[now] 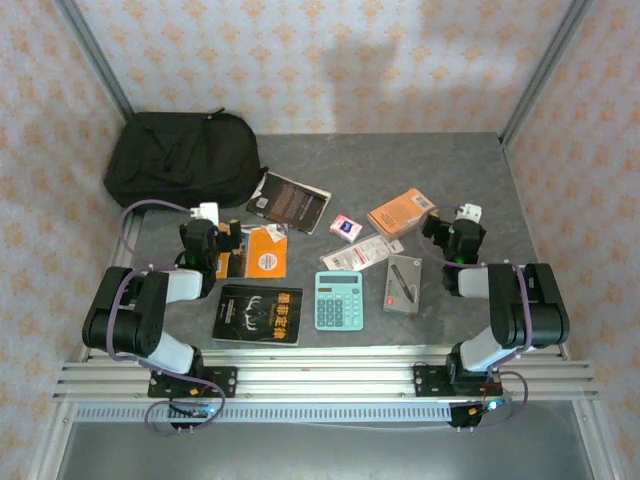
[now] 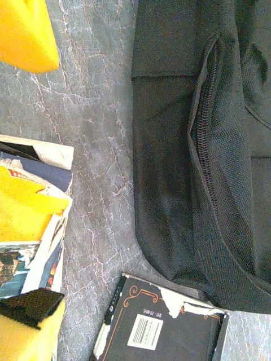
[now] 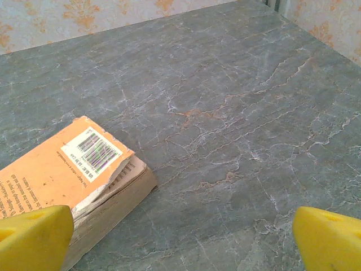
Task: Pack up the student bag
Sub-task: Pick up the student bag from the top-left of the table.
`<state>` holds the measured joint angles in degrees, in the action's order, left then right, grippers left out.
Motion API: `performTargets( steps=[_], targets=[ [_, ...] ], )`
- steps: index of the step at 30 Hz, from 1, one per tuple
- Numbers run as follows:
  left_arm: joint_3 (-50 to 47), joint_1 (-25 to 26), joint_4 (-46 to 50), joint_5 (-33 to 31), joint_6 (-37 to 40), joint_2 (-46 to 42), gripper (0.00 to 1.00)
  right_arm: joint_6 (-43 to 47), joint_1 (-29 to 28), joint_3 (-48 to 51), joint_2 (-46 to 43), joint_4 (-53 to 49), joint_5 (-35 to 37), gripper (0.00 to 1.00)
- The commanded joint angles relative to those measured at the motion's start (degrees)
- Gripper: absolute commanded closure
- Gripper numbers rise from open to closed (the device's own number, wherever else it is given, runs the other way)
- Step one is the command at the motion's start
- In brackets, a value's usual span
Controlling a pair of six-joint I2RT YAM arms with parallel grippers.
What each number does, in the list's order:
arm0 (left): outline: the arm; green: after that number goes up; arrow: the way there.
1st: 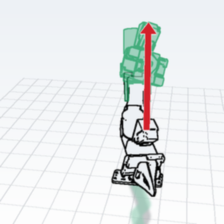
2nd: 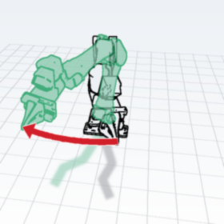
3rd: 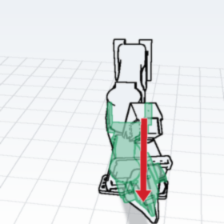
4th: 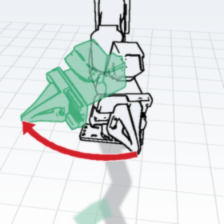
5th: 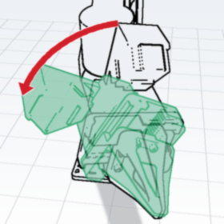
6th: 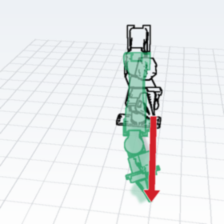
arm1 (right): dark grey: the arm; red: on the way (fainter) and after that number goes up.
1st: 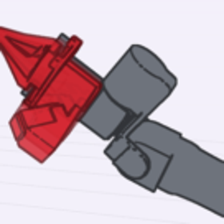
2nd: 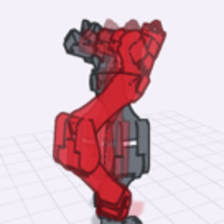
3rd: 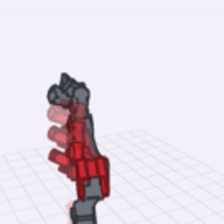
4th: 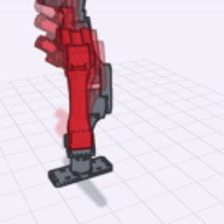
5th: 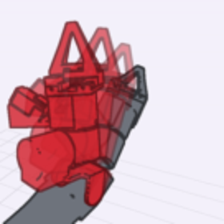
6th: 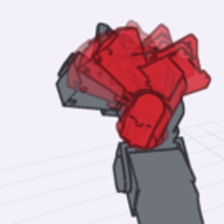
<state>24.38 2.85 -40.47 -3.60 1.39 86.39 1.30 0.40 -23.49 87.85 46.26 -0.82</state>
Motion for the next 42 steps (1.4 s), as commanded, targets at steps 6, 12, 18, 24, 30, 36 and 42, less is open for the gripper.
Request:
performTargets(
  steps=[6, 12, 18, 24, 30, 36, 42],
  targets=[
    [1.19, -0.22, -0.01, -0.27, -0.11, -0.87, 0.0, 0.1, -0.32, 0.29, -0.63, 0.27, 0.82, 0.01],
    [1.19, -0.22, 0.13, -0.27, -0.15, -0.87, 0.0, 0.14, -0.32, 0.44, -0.63, 0.25, 0.82, 0.01],
    [1.28, -0.33, 0.43, -0.05, -0.12, -0.94, 0.0, 0.09, -0.32, 0.45, -0.7, 0.31, 0.82, 0.01],
    [9.45, -0.35, 17.28, -6.57, -1.8, -4.57, 0.0, 1.79, -0.31, -5.21, -5.29, -13.13, -2.64, 0.01],
    [14.03, 2.08, 24.19, -11.82, -2.79, -15.39, 0.0, -5.11, -3.42, -21.91, -13.55, -41.53, 0.57, 0.01],
    [19.87, 7.29, 34.62, -1.68, -1.4, -27.34, 0.0, -4.79, -16.57, -25.53, -26.96, -47.95, 2.64, 0.01],
    [32.76, 16.4, 60.04, 6.2, 6.5, -34.34, 0.0, -5.82, -23.49, -33.36, -39.15, -65.96, 1.87, 0.01]
  ],
)
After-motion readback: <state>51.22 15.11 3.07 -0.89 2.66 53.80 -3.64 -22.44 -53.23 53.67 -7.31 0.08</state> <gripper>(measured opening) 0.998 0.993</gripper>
